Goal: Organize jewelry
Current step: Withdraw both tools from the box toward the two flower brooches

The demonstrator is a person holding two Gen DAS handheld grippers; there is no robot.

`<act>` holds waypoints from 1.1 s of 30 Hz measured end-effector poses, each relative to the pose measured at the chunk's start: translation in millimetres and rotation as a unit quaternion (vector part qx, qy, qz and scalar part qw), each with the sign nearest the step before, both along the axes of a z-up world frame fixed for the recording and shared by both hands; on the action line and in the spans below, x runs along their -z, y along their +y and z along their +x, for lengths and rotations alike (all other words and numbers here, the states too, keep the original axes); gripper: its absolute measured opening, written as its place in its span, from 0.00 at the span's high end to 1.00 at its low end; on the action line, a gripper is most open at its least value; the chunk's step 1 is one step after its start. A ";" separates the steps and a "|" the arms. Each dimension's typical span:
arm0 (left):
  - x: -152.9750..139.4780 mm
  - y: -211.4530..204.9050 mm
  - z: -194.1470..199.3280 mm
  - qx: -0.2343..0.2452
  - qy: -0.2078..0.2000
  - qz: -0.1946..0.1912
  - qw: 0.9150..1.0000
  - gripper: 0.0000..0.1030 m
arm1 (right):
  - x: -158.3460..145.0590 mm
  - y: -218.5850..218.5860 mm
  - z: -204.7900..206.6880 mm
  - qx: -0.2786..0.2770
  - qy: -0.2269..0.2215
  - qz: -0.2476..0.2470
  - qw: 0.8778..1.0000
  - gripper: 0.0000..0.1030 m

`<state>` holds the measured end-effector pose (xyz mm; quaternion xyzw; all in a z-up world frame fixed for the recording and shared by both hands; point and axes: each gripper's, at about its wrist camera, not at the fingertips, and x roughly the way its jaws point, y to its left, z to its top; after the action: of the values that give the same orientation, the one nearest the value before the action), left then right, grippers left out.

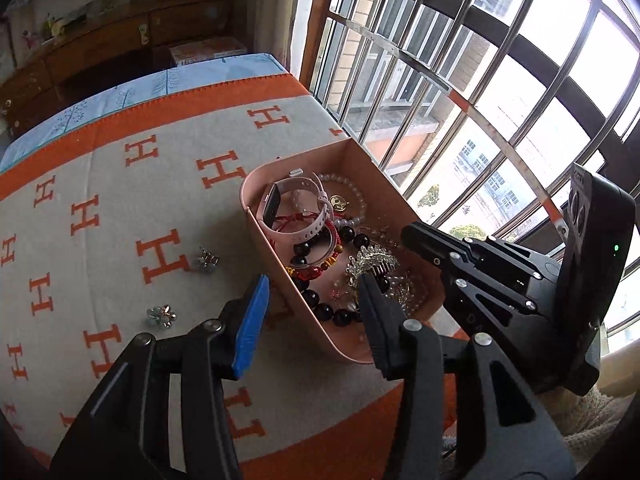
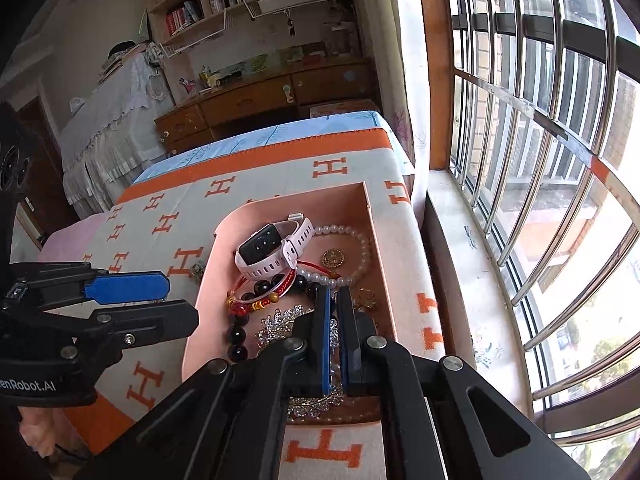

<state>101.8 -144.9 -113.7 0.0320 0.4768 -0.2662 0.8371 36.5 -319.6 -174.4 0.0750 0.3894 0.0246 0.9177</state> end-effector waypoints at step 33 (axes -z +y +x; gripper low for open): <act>46.6 115.2 -4.8 -0.049 -0.079 0.030 0.995 0.39 | -35.2 106.1 -48.2 -0.058 -0.025 0.015 0.998 0.57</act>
<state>97.0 -29.7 -160.3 0.0548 0.4182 -0.2066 0.8828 -11.7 -213.5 -139.3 0.0657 0.3693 0.0857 0.9230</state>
